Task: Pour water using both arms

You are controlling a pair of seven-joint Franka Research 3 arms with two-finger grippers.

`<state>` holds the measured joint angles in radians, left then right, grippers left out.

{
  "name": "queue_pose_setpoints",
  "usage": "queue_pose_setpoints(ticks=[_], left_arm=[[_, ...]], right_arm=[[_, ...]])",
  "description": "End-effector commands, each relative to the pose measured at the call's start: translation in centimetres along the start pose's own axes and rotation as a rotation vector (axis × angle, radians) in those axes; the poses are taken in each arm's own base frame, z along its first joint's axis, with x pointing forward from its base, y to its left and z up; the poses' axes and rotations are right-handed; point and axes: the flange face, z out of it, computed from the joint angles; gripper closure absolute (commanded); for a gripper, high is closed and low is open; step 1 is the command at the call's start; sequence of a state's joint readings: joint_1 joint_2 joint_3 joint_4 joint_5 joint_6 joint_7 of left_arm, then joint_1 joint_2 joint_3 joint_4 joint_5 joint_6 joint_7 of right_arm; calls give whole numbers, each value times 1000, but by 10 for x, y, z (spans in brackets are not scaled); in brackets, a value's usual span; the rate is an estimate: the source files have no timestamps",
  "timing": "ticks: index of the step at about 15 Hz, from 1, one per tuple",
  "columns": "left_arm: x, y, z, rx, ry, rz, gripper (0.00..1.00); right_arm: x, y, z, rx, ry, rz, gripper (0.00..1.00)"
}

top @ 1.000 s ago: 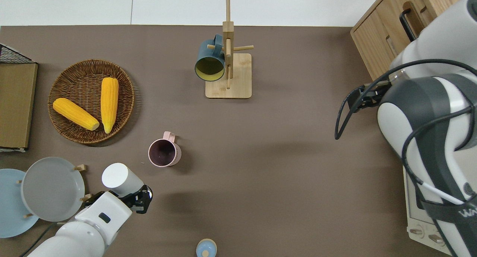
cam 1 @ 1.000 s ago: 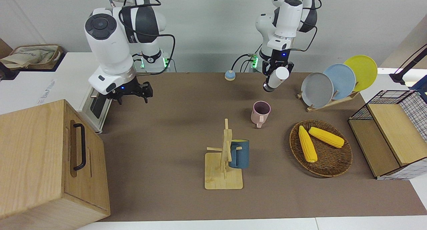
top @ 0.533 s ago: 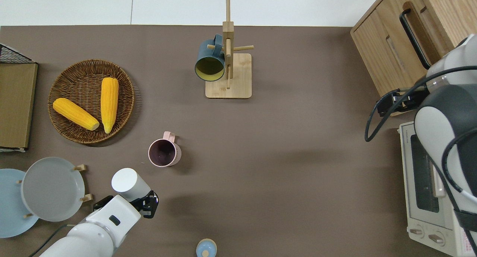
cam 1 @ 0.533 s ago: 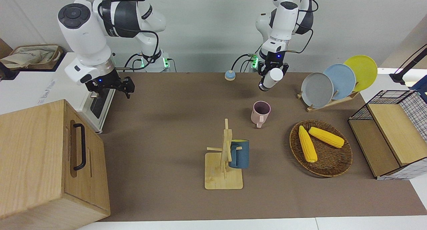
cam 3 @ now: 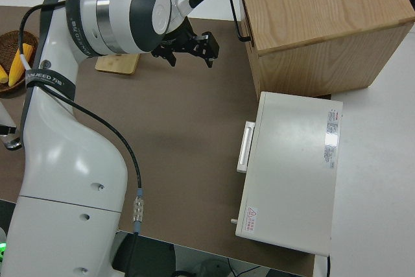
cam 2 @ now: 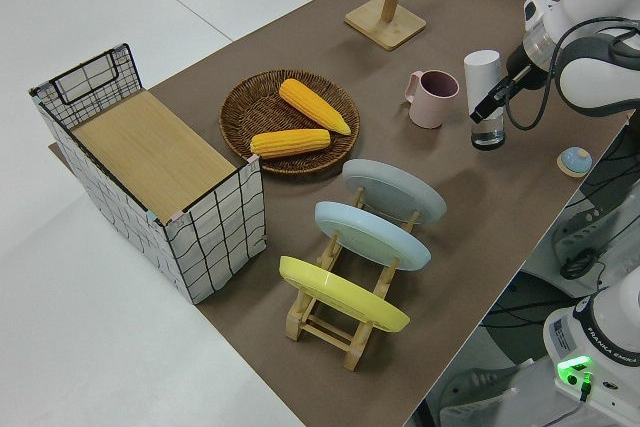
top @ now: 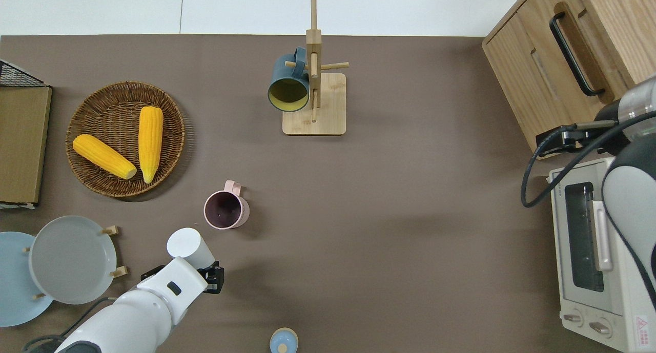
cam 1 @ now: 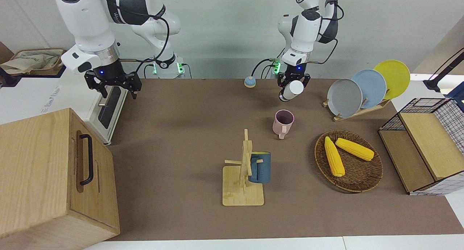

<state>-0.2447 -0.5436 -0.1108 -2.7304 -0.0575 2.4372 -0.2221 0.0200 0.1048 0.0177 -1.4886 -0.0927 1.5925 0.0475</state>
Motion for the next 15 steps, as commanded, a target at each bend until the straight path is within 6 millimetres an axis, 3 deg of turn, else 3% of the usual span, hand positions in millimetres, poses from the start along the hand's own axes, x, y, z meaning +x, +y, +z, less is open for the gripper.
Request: queue_pose_setpoints(ticks=[1,5,7,15], left_arm=[[18,15,-4,-12,-12,12,1000],[38,22,0,14,-134,26,1000],[43,21,6,18,-152,25,1000],[56,26,10,31,-221,27,1000]], right_arm=[[-2,-4,-25,21,57,-18,11],[-3,-9,-31,31,65,-26,11],[-4,-23,-32,52,63,-44,11],[-8,-22,-30,64,30,-44,11]])
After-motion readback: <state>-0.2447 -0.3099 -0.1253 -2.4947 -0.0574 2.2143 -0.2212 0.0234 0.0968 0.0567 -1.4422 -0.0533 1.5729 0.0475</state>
